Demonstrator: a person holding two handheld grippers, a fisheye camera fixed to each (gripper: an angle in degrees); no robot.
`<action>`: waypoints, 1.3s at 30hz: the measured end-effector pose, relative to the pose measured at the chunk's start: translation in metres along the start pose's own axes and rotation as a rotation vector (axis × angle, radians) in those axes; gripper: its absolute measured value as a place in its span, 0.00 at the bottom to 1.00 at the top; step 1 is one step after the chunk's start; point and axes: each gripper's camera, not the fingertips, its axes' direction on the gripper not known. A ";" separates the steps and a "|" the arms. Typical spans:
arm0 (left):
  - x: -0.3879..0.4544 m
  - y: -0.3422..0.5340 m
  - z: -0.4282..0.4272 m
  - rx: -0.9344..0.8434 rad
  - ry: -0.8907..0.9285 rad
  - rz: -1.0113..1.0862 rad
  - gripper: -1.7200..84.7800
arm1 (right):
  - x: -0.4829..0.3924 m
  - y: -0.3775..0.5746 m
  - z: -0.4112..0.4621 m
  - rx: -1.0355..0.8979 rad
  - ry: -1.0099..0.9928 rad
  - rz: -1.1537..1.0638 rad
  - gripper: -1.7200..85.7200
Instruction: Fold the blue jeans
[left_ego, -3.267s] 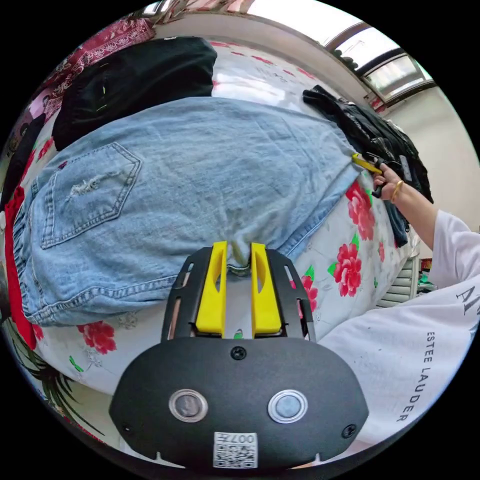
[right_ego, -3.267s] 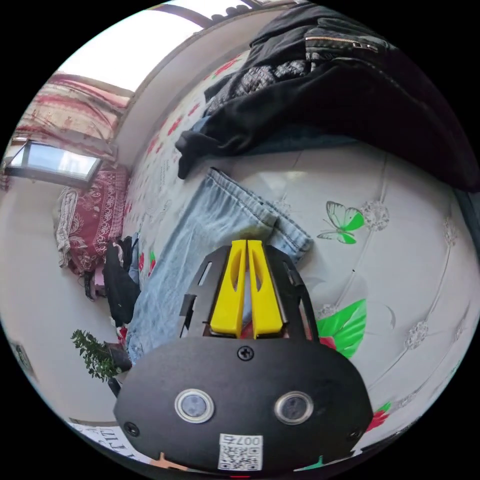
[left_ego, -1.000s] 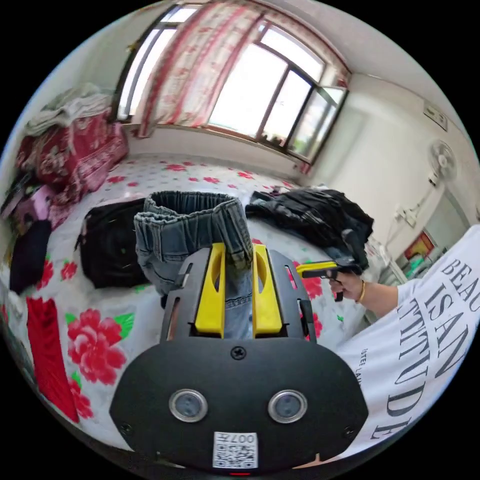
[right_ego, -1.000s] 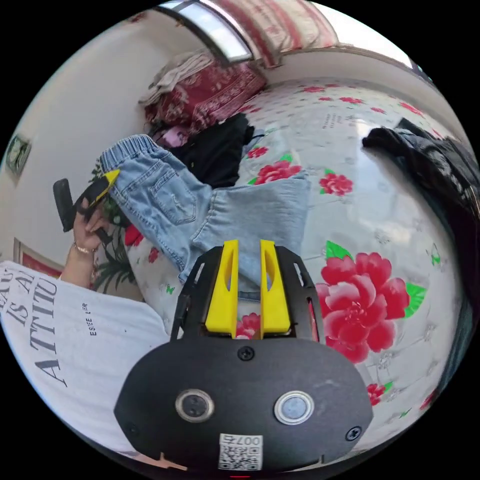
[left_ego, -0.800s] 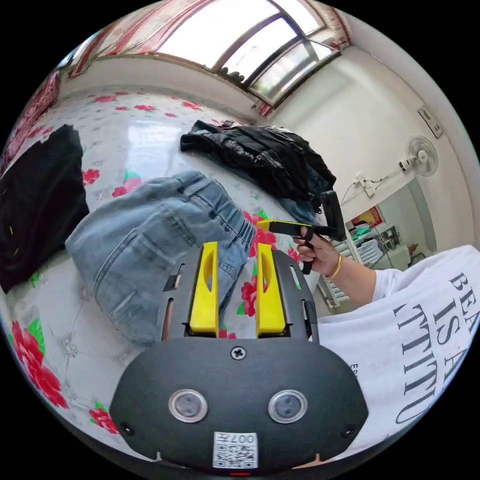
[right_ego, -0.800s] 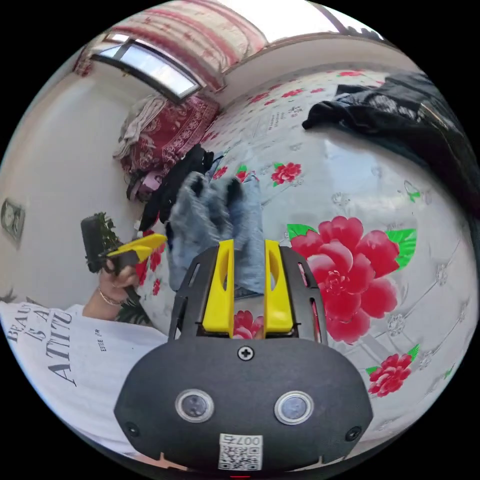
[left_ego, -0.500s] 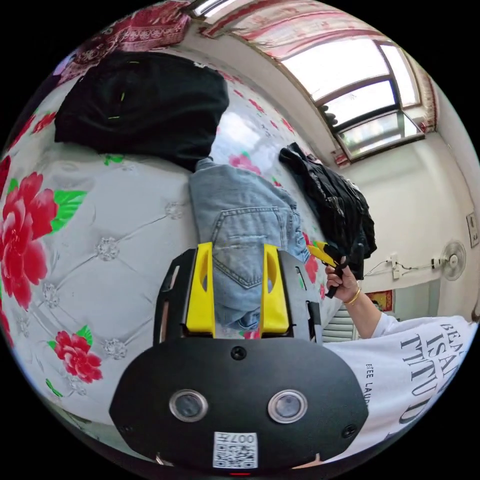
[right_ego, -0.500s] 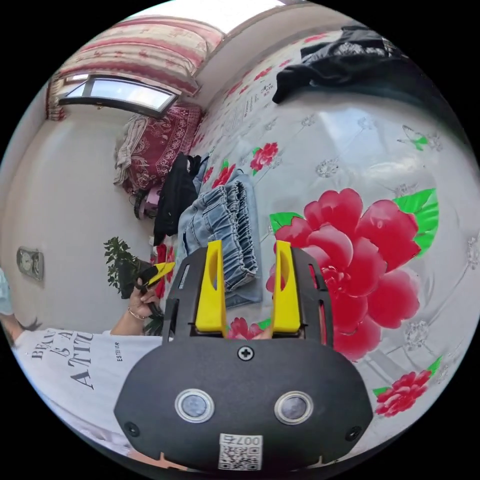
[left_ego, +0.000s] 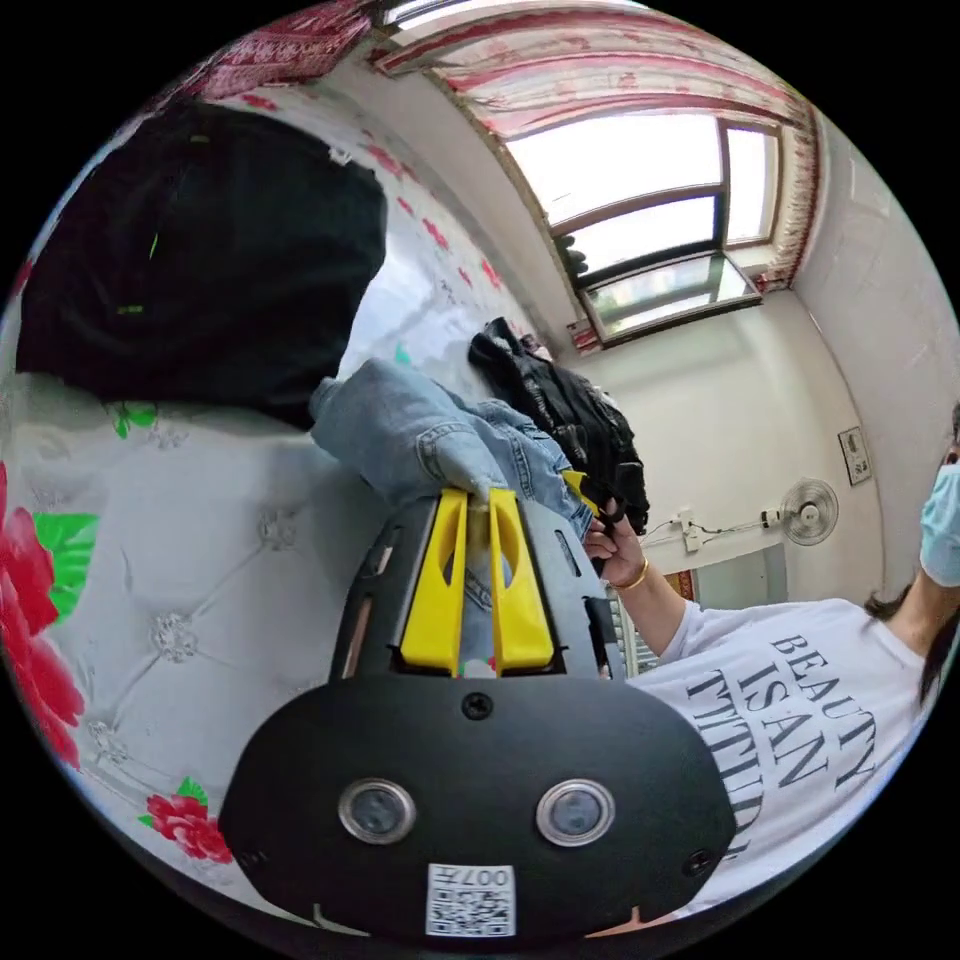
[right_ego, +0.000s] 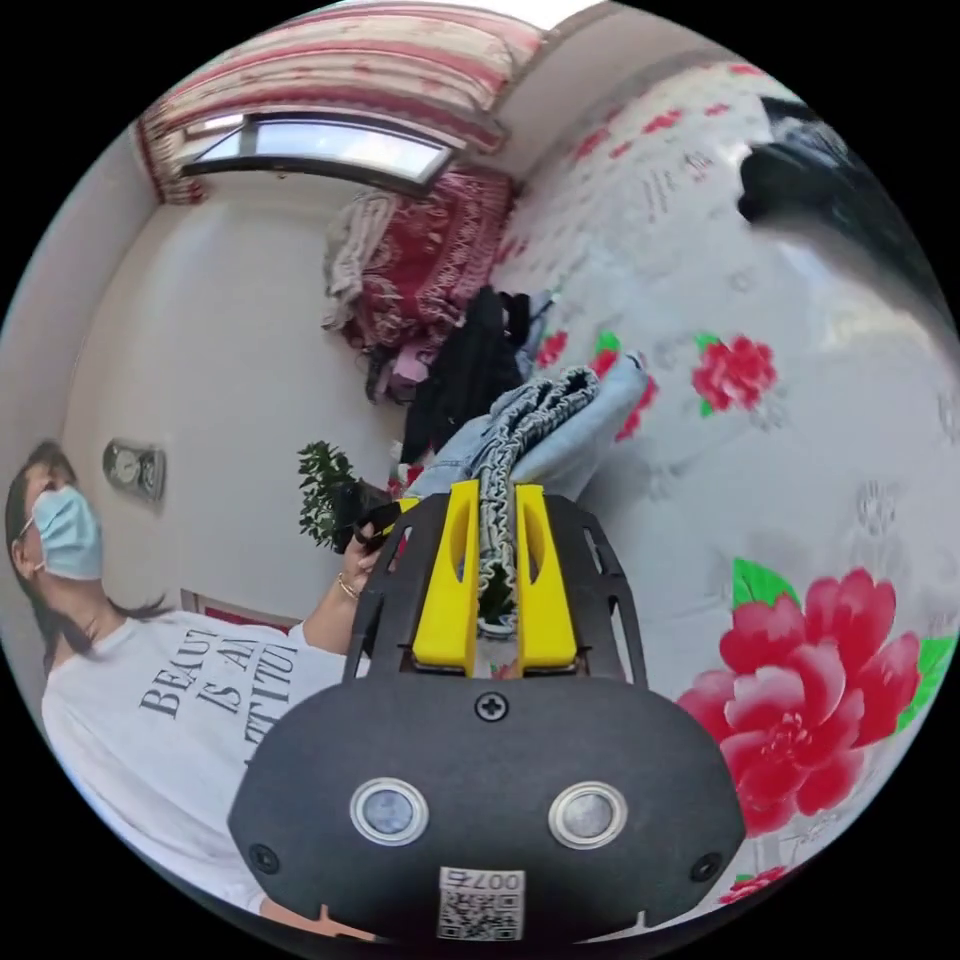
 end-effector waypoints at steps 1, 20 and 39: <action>0.007 -0.006 -0.011 0.020 0.004 0.028 0.06 | -0.012 -0.008 -0.001 0.007 -0.009 -0.035 0.09; -0.127 -0.119 -0.009 0.116 -0.885 -0.027 0.18 | -0.060 -0.188 0.334 -0.163 0.585 -0.343 0.15; -0.110 -0.072 0.030 0.114 -0.969 -0.047 0.17 | 0.000 -0.147 0.260 -0.131 0.601 -0.331 0.16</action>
